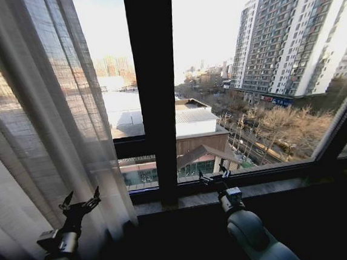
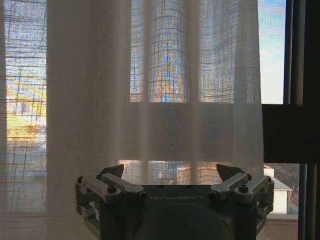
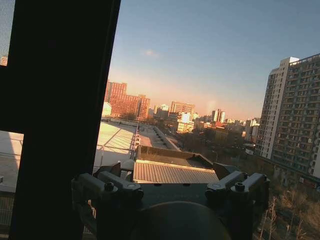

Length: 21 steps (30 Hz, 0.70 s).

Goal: Open the curtains by pulling them apart, changing their state from closed to fully open.

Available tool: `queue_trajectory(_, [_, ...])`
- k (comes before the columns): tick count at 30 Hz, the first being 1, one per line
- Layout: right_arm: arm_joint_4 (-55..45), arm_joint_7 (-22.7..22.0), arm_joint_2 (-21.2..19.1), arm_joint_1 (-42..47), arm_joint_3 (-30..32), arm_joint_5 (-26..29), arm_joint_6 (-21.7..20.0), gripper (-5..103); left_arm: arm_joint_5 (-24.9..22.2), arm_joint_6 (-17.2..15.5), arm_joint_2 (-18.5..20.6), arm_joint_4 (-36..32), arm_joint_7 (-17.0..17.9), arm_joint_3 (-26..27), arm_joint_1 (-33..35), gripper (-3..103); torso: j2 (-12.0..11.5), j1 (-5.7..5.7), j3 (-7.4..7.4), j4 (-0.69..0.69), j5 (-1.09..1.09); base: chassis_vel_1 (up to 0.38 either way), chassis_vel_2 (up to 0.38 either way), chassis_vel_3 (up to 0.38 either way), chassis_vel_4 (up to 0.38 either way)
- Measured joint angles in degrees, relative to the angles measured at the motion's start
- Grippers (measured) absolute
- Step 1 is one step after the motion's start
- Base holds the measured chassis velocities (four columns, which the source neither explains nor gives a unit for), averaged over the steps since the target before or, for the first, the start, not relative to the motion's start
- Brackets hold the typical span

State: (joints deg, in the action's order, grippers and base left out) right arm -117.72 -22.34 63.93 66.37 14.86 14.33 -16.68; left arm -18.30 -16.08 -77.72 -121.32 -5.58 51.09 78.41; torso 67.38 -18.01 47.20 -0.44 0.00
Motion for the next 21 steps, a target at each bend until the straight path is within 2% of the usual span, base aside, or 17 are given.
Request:
queue_trajectory(8, [1.24, -1.48, -0.95, -0.72, 1.22, 0.45, 0.07, 100, -0.99, -0.71, 4.46, 8.11, -0.6, -2.34, -6.35, 100, 0.01, 0.03, -0.01, -0.01, 0.01, 0.0, 0.0, 0.0, 0.0])
queue_trajectory(15, [2.57, -2.11, -1.22, -1.99, 1.14, 1.22, 0.17, 100, -1.22, -0.84, 6.58, 11.29, -1.19, -3.23, -9.28, 101, 0.0, 0.01, 0.0, 0.02, 0.02, 0.0, 0.0, 0.0, 0.0])
queue_trajectory(18, [2.63, -2.49, -1.7, -2.1, 1.14, 1.67, 0.18, 100, -1.46, -0.52, 7.43, 13.43, -2.86, -4.03, -11.16, 86, 0.0, 0.02, -0.01, -0.01, 0.01, 0.0, 0.0, 0.0, 0.0])
queue_trajectory(21, [2.47, -2.55, -1.97, -2.1, 1.15, 1.78, 0.18, 100, -1.88, -0.48, 7.74, 14.11, -3.59, -4.34, -11.66, 80, 0.01, 0.02, -0.01, 0.0, 0.01, 0.0, 0.0, 0.0, 0.0])
